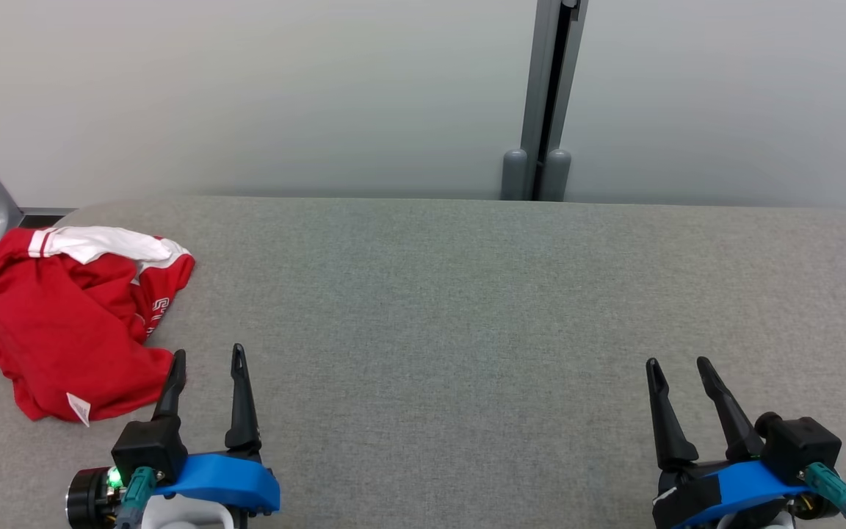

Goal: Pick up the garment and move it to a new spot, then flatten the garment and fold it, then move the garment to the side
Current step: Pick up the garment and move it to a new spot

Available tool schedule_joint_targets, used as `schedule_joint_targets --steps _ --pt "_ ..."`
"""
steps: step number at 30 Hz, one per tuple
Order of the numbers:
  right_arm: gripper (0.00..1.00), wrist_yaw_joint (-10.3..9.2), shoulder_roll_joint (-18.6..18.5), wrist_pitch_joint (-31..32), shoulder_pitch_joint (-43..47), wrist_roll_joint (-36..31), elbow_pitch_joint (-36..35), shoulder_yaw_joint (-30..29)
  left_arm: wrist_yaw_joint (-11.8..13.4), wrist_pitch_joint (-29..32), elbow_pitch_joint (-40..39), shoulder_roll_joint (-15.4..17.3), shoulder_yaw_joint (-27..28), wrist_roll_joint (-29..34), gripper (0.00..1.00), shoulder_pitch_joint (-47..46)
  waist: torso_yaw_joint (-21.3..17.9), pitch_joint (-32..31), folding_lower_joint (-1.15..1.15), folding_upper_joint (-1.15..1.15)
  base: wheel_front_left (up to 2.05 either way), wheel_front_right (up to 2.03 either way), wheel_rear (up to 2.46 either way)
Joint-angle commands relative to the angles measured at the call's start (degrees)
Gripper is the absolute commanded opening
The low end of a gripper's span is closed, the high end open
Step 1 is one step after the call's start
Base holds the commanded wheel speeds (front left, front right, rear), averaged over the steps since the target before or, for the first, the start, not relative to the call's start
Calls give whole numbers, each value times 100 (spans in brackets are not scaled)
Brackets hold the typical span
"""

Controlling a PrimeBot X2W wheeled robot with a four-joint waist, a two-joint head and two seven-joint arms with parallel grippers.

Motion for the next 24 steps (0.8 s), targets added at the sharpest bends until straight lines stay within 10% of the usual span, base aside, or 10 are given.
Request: schedule_joint_targets --steps 1,24 --pt "100 15 -38 -22 -19 36 -8 3 23 -28 -16 22 17 29 100 -81 15 6 0 0 0 0 0" --pt "100 15 -37 -21 16 81 29 46 148 -28 -137 270 310 -65 100 -76 1313 16 0 0 0 0 0"
